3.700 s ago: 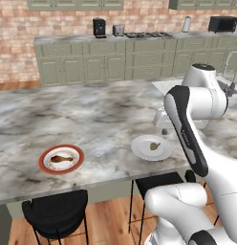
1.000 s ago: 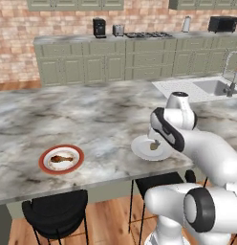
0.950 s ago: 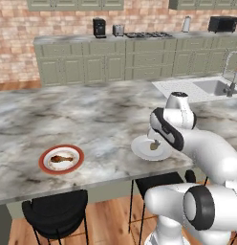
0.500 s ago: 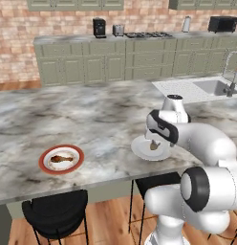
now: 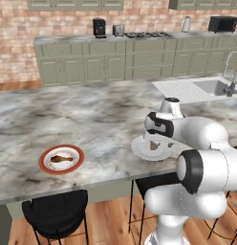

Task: Transport the chicken drumstick and garlic to the fridge. Place the chicken drumstick on the rack containing meat and place the garlic on the rack containing the vegetable, ensuring meats and vegetables are on different racks.

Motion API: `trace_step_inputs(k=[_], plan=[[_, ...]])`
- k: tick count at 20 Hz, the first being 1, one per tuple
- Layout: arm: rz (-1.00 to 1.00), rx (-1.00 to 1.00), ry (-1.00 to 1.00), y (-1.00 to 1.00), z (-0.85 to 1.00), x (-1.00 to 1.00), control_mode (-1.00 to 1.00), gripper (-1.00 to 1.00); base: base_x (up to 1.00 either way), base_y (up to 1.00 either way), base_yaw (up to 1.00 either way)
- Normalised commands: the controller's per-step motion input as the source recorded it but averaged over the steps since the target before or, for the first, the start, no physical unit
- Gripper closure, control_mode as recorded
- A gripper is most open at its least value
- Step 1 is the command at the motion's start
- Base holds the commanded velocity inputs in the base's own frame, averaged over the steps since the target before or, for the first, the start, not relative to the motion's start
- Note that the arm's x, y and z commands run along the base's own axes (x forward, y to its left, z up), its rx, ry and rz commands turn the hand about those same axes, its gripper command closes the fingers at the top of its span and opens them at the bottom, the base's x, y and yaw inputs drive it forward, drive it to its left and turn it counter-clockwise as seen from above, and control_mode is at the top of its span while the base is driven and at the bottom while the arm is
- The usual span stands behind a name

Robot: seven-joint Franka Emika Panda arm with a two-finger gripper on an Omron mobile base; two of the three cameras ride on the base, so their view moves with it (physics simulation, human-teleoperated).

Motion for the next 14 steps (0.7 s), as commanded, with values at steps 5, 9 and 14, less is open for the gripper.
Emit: trace_step_inputs(k=[5, 9, 14], plan=[[0.0, 0.0, 0.0, 0.0, -0.18, 0.25, -1.0, -1.0, 0.0, 0.0, 0.0], [0.0, 0.0, 0.0, 0.0, -0.18, 0.19, -1.0, -1.0, 0.0, 0.0, 0.0], [0.0, 0.0, 0.0, 0.0, -0.22, 0.24, -1.0, -1.0, 0.0, 0.0, 0.0]])
